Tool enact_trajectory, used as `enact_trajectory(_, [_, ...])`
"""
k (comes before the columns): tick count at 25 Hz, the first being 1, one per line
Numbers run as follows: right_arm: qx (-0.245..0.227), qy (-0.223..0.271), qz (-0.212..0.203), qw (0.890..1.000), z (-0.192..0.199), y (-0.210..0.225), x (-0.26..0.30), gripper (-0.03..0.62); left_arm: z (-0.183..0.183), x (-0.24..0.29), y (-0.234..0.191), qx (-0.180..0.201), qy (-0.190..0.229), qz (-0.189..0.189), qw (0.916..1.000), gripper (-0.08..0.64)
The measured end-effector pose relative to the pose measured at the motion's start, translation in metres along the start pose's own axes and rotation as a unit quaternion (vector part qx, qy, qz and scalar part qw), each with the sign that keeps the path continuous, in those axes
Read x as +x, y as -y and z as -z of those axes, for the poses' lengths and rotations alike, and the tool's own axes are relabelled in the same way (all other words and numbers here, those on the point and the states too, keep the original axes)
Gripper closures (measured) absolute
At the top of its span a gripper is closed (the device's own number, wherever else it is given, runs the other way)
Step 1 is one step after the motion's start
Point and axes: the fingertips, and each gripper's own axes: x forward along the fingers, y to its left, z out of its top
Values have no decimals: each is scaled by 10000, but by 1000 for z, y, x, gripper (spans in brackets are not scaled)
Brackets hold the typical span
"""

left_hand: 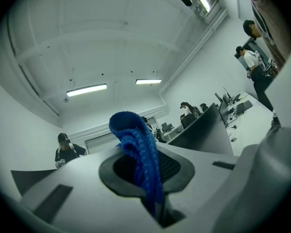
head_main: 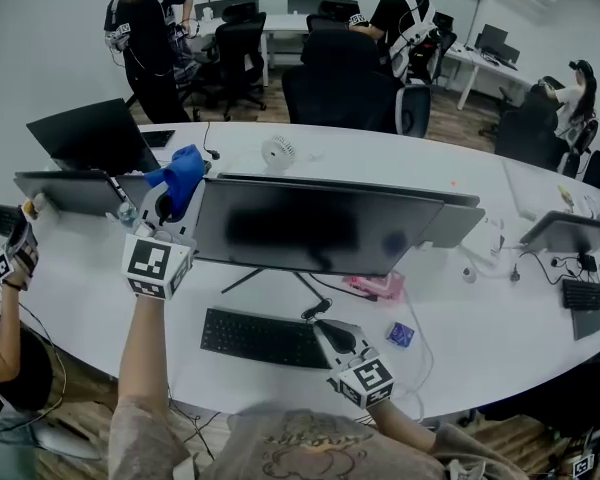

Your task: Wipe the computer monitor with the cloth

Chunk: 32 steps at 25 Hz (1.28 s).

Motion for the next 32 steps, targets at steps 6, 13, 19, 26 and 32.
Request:
enact_trajectory(6, [27, -3, 119, 9999, 3, 19, -28, 571, -13, 15, 32, -38, 62, 118, 9999, 512])
enact_trajectory(13, [55, 39, 202, 9998, 6, 40, -60, 571, -31, 33, 77, -37, 171, 277, 9995, 514])
enact_trajectory(19, [69, 12, 262, 9996, 9, 54, -85, 571, -46, 46, 107, -138, 268, 358, 9989, 512])
enact_trajectory(26, [71, 26, 367, 9993, 11, 75, -116, 571, -69, 65, 163, -153, 439, 659, 9967, 513])
enact_trajectory(32, [116, 55, 519, 9986, 13, 92, -142, 571, -91, 87, 217, -291, 585, 1035, 9925, 514])
